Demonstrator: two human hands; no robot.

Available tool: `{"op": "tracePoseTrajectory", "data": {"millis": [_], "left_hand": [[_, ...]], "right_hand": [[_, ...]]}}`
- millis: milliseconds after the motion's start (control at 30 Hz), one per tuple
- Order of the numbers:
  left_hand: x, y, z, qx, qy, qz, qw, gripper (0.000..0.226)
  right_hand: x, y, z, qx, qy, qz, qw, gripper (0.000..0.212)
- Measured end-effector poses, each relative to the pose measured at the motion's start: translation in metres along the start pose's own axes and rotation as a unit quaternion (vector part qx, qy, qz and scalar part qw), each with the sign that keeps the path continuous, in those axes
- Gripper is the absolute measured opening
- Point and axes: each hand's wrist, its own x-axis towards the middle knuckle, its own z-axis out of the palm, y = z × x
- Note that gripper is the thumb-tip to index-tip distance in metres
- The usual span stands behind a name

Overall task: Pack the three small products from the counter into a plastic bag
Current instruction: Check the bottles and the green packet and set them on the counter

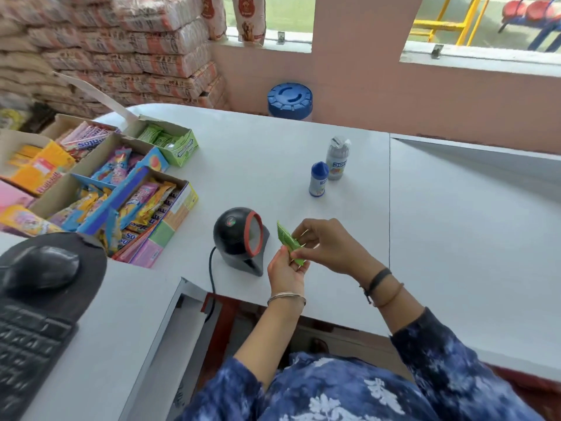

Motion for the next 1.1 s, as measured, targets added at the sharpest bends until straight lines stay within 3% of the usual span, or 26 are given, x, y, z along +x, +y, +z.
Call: {"op": "tracePoseTrajectory", "data": {"millis": [167,233,300,333,400,500,600,800,900,1033,1100], "left_hand": [[0.003,0.004,-0.007,-0.014,-0.006,0.023,1.000,0.025],[0.005,0.002,-0.004,0.056,-0.014,0.030,0.998,0.020],[0.009,-0.003,0.001,0.187,-0.012,0.082,0.979,0.041],[0.013,-0.005,0.006,0.278,-0.016,0.136,0.951,0.055],[0.022,-0.009,0.021,0.458,-0.060,0.267,0.846,0.065],[0.043,-0.019,0.047,0.594,-0.165,0.355,0.703,0.039],[0.062,-0.032,0.073,0.664,-0.186,0.379,0.617,0.029],[0.091,-0.054,0.086,0.757,-0.182,0.425,0.462,0.043],[0.086,-0.056,0.081,0.776,-0.147,0.422,0.446,0.044],[0.056,-0.049,0.059,0.713,-0.136,0.447,0.522,0.027],[0.035,-0.042,0.040,0.690,-0.126,0.469,0.538,0.026]], "right_hand": [[0.001,-0.005,0.008,-0.032,0.010,-0.023,0.999,0.022],[0.000,0.005,0.001,-0.031,0.044,-0.008,0.999,0.023],[-0.003,0.021,-0.010,-0.036,0.091,0.015,0.995,0.023],[-0.004,0.031,-0.017,-0.046,0.122,0.024,0.991,0.022],[-0.003,0.056,-0.029,-0.086,0.185,0.041,0.978,0.021],[0.003,0.086,-0.045,-0.164,0.255,0.057,0.951,0.023],[0.014,0.106,-0.058,-0.216,0.287,0.038,0.932,0.024],[0.031,0.133,-0.076,-0.275,0.220,0.018,0.936,0.044],[0.033,0.139,-0.077,-0.283,0.223,-0.001,0.933,0.043],[0.014,0.122,-0.056,-0.272,0.251,-0.040,0.928,0.039],[-0.001,0.110,-0.037,-0.267,0.257,-0.073,0.926,0.035]]}}
